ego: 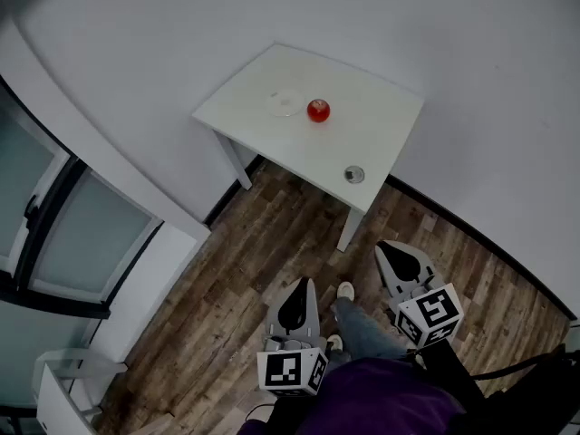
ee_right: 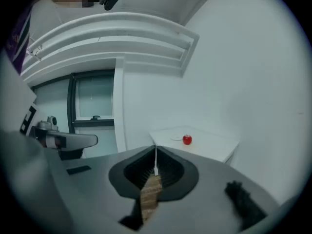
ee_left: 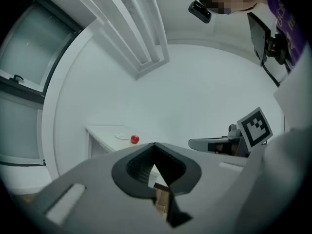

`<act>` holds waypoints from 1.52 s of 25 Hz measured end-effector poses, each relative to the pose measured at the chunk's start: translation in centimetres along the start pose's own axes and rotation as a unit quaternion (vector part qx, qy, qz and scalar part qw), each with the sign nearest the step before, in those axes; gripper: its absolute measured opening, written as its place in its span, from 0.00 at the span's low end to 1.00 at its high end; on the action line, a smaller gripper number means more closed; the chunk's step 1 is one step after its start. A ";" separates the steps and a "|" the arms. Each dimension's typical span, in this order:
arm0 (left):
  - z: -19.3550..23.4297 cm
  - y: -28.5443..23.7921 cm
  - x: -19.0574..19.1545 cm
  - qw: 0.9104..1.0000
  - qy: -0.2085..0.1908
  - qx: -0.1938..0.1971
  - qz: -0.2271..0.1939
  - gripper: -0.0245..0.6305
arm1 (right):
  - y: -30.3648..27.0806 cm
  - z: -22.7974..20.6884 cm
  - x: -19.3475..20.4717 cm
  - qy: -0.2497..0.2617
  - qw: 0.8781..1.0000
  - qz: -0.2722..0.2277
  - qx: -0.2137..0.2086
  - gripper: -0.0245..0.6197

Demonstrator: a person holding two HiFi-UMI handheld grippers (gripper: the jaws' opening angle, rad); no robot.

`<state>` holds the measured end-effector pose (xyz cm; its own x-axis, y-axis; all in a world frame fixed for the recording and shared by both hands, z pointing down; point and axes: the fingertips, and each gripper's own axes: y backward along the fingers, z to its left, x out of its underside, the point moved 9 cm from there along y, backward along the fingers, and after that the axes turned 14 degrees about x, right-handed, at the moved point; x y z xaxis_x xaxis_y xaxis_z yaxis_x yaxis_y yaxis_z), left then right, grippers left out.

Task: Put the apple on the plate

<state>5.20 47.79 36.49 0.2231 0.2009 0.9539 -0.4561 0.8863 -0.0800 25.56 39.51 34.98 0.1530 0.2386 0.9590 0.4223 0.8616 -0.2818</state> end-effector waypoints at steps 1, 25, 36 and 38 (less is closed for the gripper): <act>0.5 -0.7 -0.1 1.000 0.000 -0.003 -0.001 0.05 | -0.9 -0.3 -0.1 -0.001 1.000 -0.001 -0.001 0.05; 8.1 -15.8 -4.1 0.998 -0.006 -0.060 -0.024 0.05 | -19.8 -7.4 -5.0 0.025 0.998 0.006 -0.064 0.05; 11.6 -18.4 -4.9 0.998 0.001 -0.057 -0.015 0.05 | -23.8 -7.8 -5.4 0.015 0.999 0.018 -0.046 0.05; 13.0 -19.2 -5.4 0.999 -0.001 -0.050 -0.015 0.05 | -25.2 -7.8 -5.6 0.012 0.999 0.017 -0.038 0.05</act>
<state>1.57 24.24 36.65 0.2337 0.1721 0.9569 -0.3600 0.9296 -0.0793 21.05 13.01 36.46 0.1901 0.2550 0.9481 0.4834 0.8162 -0.3164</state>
